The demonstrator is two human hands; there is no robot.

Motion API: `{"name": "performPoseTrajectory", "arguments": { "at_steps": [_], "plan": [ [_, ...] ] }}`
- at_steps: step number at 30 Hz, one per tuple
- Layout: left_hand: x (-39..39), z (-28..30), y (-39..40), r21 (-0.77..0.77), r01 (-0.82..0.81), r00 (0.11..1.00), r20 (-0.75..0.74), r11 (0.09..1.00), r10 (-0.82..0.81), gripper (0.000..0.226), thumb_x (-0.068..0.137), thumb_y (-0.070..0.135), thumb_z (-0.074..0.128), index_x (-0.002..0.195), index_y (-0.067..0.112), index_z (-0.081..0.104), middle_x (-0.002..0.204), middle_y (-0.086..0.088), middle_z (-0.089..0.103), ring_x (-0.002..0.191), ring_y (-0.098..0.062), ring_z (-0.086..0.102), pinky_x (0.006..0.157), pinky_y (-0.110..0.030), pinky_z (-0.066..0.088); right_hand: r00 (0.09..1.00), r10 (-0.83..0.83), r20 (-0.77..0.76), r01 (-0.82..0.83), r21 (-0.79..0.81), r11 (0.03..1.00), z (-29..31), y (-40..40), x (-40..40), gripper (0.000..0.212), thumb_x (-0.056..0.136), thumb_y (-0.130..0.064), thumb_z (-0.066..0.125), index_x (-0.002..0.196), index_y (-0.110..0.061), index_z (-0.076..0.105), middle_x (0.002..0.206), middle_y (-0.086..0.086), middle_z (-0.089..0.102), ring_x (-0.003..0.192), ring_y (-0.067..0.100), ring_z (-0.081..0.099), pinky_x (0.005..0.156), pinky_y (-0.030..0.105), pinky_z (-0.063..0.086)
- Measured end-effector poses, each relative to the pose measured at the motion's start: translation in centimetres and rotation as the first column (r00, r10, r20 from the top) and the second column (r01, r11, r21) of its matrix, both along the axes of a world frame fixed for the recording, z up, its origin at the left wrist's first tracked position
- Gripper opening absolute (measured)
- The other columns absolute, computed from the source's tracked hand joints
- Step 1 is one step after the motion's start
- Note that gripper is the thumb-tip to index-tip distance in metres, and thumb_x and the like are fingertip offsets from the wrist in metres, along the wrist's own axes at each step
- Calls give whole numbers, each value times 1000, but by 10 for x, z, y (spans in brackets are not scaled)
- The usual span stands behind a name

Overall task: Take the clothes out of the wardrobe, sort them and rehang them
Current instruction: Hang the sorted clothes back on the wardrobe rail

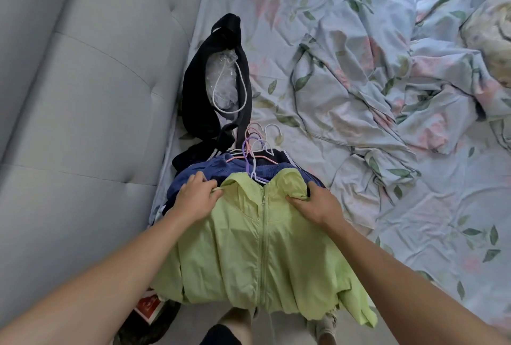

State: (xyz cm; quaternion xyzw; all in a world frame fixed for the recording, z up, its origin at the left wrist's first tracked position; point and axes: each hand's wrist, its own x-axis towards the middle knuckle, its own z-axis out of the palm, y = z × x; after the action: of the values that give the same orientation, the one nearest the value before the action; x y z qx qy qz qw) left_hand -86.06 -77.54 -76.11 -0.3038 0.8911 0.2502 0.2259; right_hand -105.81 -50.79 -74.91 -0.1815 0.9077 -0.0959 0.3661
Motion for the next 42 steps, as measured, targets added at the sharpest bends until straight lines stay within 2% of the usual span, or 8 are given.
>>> {"name": "performPoseTrajectory", "arguments": {
  "at_steps": [9,11,17,22,25,30,36,42],
  "plan": [
    [18,72,28,93,-79,960,-261,993,101,27,97,24,70,81,19,48,140,5,54,130,-21,50,93,-45,49,988,-103,-116,81,-179,981,93,33,30,63,73,-88,53,79,-27,69,71,-11,69,71,11,65,67,38,56],
    [18,94,34,146,-115,959,-241,983,149,23,95,23,71,97,20,48,137,1,54,128,-24,53,94,-45,48,988,-129,-86,107,-221,969,119,44,39,60,73,-85,55,73,-27,70,64,-11,68,64,6,63,62,36,55],
    [19,182,63,205,-134,967,-185,970,173,64,90,47,68,145,36,37,143,-1,56,132,-26,54,107,-47,46,985,-166,-37,146,-320,936,197,85,54,57,78,-72,72,64,-17,68,59,-4,65,61,8,61,60,35,50],
    [47,254,93,170,-152,965,-185,974,184,29,82,57,64,106,43,56,111,18,71,103,-11,67,92,-43,56,997,-76,-29,57,-413,909,259,119,48,76,70,-85,65,57,-11,58,56,2,60,58,14,57,52,30,37],
    [71,308,132,142,-203,953,-197,969,229,27,78,55,61,90,32,54,87,11,67,82,-16,63,80,-46,56,997,46,-55,-66,-478,876,294,135,46,71,78,-76,71,56,-11,55,58,6,59,53,16,52,49,28,33],
    [126,386,221,129,-393,872,-261,910,414,41,79,67,61,86,26,58,83,11,66,78,-11,61,74,-36,49,963,253,-86,-260,-529,808,338,159,47,60,81,-65,75,55,-18,49,54,-3,54,51,10,47,53,34,39],
    [200,445,303,65,-653,697,-339,755,632,31,88,53,62,83,23,57,82,4,65,77,-16,58,66,-37,40,845,505,-177,-509,-555,658,390,145,80,62,80,-75,70,68,-14,64,62,0,64,64,13,61,64,38,51],
    [305,473,388,100,-834,476,-368,542,799,17,77,50,60,88,37,60,89,8,69,90,-16,64,85,-45,52,666,700,-259,-683,-588,433,430,125,156,53,73,-77,75,60,-27,63,57,-14,62,62,7,58,58,36,44]
  ]
}}
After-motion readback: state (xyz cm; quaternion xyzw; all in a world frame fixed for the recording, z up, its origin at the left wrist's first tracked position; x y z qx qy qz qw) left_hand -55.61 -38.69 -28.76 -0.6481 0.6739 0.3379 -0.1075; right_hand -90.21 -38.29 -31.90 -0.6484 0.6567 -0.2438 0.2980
